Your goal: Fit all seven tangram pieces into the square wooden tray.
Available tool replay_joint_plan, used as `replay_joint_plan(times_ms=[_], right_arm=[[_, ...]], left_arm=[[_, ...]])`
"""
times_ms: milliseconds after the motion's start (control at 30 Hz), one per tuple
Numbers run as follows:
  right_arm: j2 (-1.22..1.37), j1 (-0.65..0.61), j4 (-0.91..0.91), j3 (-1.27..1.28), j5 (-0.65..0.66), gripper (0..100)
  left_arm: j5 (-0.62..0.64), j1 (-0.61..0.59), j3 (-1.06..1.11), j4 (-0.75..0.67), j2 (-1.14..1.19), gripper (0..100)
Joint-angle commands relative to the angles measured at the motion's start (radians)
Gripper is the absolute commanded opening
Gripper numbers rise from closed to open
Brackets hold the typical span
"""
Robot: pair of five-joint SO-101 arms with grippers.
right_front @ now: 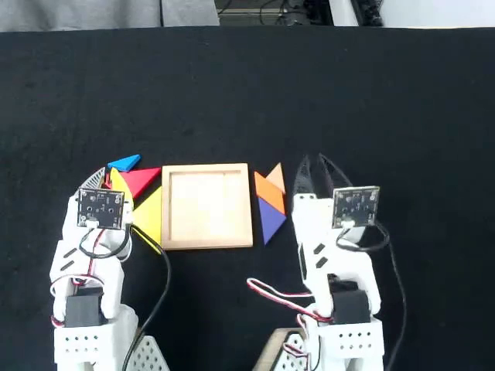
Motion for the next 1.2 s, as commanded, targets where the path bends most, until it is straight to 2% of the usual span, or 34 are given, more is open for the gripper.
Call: replay_joint_plan(times_ms=[0, 67, 200, 300, 567, 800, 1000, 1167], right_arm=[[-0.084, -0.015, -0.080, -0.002, -0.009, 7.6], [-0.068, -0.012, -0.032, -0.002, -0.011, 7.5], [-0.053, -0.012, 0.189, -0.001, -0.005, 7.6], [-0.053, -0.014, 0.201, -0.001, -0.005, 7.5], [-0.044, -0.011, 0.209, -0.001, -0.002, 7.8], [-0.042, -0.009, 0.226, -0.001, -0.002, 7.8], [-0.042, -0.009, 0.226, -0.001, -0.002, 7.8], [-0.042, -0.009, 0.226, -0.001, 0.002, 7.8]], left_arm=[[0.011, 0.004, 0.018, 0.048, -0.008, 6], [0.011, 0.002, 0.018, 0.074, -0.008, 6], [0.026, 0.002, 0.018, 0.089, -0.008, 6], [0.087, 0.012, 0.018, 0.100, -0.006, 6], [0.094, 0.004, 0.008, 0.115, -0.006, 6], [0.091, -0.012, -0.136, 0.141, 0.021, 6], [0.087, -0.007, -0.303, 0.135, 0.264, 6], [0.087, -0.005, -0.532, 0.140, 0.617, 6]])
